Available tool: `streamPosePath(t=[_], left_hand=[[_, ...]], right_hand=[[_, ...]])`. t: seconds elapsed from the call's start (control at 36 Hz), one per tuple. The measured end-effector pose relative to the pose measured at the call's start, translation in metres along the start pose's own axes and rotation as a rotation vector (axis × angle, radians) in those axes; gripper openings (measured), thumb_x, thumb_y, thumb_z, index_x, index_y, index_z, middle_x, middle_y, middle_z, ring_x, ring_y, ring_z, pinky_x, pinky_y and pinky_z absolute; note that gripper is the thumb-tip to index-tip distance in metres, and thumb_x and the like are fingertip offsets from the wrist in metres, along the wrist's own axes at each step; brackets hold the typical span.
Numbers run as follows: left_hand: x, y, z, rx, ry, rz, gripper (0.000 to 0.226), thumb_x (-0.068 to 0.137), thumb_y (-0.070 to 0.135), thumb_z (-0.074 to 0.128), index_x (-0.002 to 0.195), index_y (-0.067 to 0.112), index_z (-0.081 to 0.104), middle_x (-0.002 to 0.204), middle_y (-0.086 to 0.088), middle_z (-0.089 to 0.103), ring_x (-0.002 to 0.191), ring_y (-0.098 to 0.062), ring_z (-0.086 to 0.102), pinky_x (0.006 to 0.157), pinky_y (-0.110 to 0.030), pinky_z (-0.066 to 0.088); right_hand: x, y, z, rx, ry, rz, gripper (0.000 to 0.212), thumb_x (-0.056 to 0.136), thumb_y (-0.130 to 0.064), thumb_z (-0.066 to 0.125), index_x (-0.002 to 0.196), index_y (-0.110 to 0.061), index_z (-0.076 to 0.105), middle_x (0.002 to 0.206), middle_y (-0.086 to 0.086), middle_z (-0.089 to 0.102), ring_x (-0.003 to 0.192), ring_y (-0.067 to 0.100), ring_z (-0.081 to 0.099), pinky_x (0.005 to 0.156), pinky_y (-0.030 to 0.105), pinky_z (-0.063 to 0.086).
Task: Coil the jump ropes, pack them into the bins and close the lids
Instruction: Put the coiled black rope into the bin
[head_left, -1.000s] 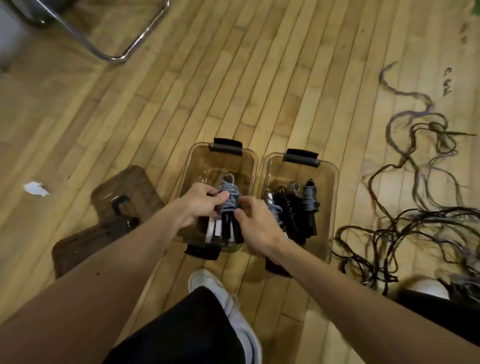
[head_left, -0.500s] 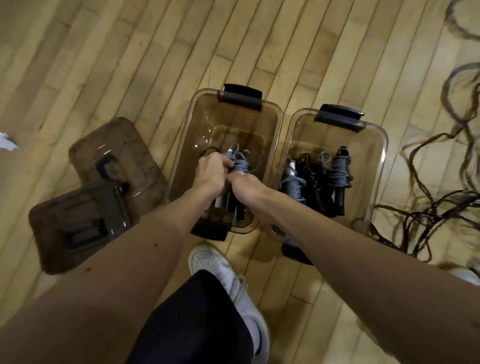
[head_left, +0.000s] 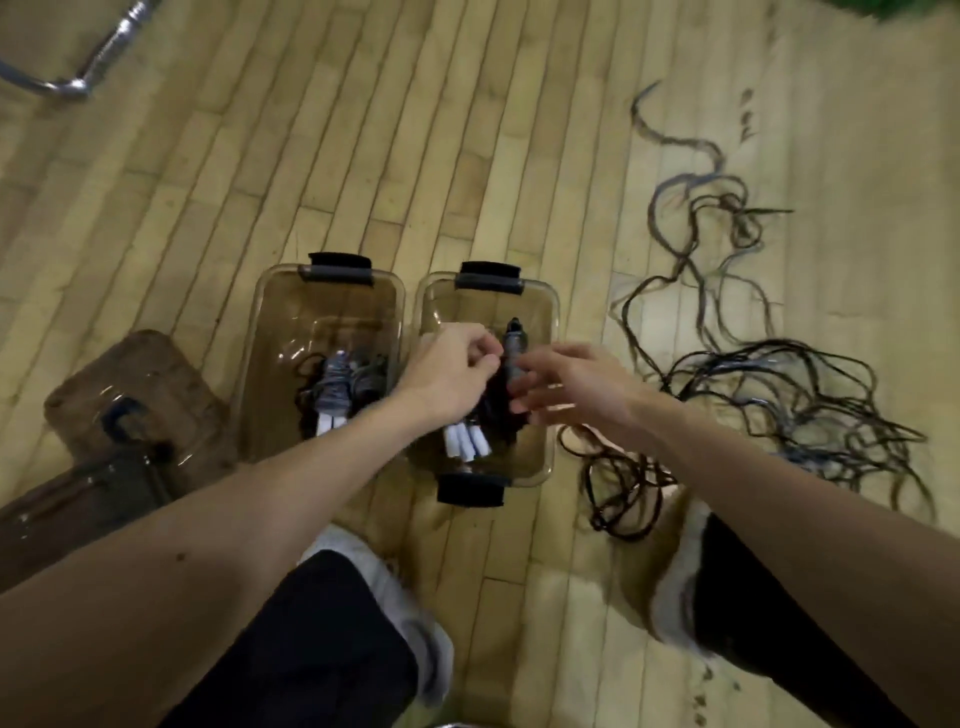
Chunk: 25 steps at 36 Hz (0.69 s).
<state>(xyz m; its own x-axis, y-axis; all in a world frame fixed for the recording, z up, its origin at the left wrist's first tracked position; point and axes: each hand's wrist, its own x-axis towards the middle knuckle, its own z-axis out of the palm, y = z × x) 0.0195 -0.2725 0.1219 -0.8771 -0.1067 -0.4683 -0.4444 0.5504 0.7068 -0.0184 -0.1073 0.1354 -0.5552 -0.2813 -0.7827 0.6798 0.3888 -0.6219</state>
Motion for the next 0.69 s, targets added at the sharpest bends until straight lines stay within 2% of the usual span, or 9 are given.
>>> streamPosePath(t=[0.11,0.22,0.28,0.36,0.44,0.5,0.56,0.61,0.69], left_hand=[[-0.008,0.035,0.072,0.036,-0.207,0.063,0.013,0.100,0.024,0.058,0.106,0.019,0.068,0.094,0.002,0.066,0.091,-0.018,0.064,0.083,-0.037,0.056],[-0.003,0.046,0.147,0.075,-0.273,-0.004,0.007,0.099,0.022,0.059,0.095,0.021,0.064,0.089,0.004,0.062,0.088,-0.018,0.061,0.070,-0.029,0.046],[0.002,0.043,0.179,0.118,-0.267,-0.056,0.006,0.098,0.023,0.060,0.094,0.024,0.064,0.097,0.002,0.065,0.091,-0.016,0.059,0.074,-0.028,0.045],[0.012,0.034,0.217,0.184,-0.287,-0.101,0.009,0.098,0.022,0.061,0.103,0.022,0.068,0.111,0.000,0.067,0.097,-0.015,0.059,0.079,-0.028,0.048],[0.027,0.025,0.244,0.212,-0.339,-0.107,0.020,0.100,0.018,0.059,0.117,0.020,0.068,0.117,0.000,0.067,0.097,-0.015,0.060,0.074,-0.021,0.044],[0.036,0.021,0.254,0.239,-0.336,-0.086,0.028,0.100,0.018,0.059,0.127,0.019,0.065,0.125,-0.001,0.065,0.108,-0.018,0.060,0.081,-0.020,0.042],[0.047,0.016,0.268,0.292,-0.345,-0.060,0.035,0.098,0.020,0.061,0.134,0.020,0.060,0.133,-0.002,0.061,0.121,-0.020,0.056,0.089,-0.027,0.042],[0.054,0.010,0.281,0.354,-0.392,-0.043,0.039,0.097,0.020,0.062,0.136,0.018,0.057,0.135,-0.005,0.058,0.125,-0.023,0.054,0.094,-0.033,0.045],[0.061,0.003,0.294,0.495,-0.465,0.009,0.033,0.096,0.021,0.063,0.129,0.018,0.059,0.127,-0.005,0.056,0.117,-0.027,0.057,0.088,-0.036,0.049]], right_hand=[[-0.022,0.041,-0.076,0.010,0.171,0.074,0.018,0.104,-0.015,0.052,0.111,-0.003,0.064,0.093,0.015,0.075,0.077,0.025,0.072,0.065,0.032,0.058],[-0.028,0.092,-0.126,0.026,0.316,0.167,0.017,0.102,-0.012,0.055,0.106,0.001,0.066,0.086,0.016,0.070,0.070,0.024,0.066,0.057,0.029,0.053],[-0.026,0.114,-0.139,0.015,0.351,0.212,0.016,0.103,-0.006,0.051,0.104,0.001,0.065,0.085,0.015,0.067,0.070,0.024,0.061,0.057,0.029,0.050],[-0.006,0.146,-0.152,-0.046,0.386,0.268,0.023,0.101,0.003,0.042,0.108,-0.001,0.064,0.088,0.014,0.063,0.064,0.020,0.055,0.053,0.029,0.046],[0.019,0.170,-0.158,-0.113,0.403,0.313,0.024,0.102,0.001,0.044,0.119,-0.004,0.061,0.091,0.009,0.063,0.072,0.019,0.061,0.065,0.034,0.058],[0.032,0.178,-0.158,-0.108,0.381,0.335,0.030,0.102,0.001,0.045,0.130,-0.006,0.054,0.098,0.009,0.061,0.082,0.023,0.065,0.081,0.041,0.061],[0.045,0.185,-0.160,-0.081,0.363,0.365,0.042,0.100,0.003,0.047,0.141,-0.006,0.044,0.112,0.010,0.058,0.097,0.028,0.067,0.089,0.046,0.059],[0.057,0.192,-0.160,-0.070,0.353,0.381,0.052,0.099,0.001,0.052,0.147,-0.008,0.036,0.123,0.013,0.056,0.103,0.030,0.067,0.089,0.047,0.059],[0.071,0.201,-0.162,-0.020,0.356,0.398,0.053,0.099,-0.015,0.062,0.145,-0.007,0.037,0.110,0.013,0.065,0.090,0.026,0.071,0.078,0.039,0.063]])
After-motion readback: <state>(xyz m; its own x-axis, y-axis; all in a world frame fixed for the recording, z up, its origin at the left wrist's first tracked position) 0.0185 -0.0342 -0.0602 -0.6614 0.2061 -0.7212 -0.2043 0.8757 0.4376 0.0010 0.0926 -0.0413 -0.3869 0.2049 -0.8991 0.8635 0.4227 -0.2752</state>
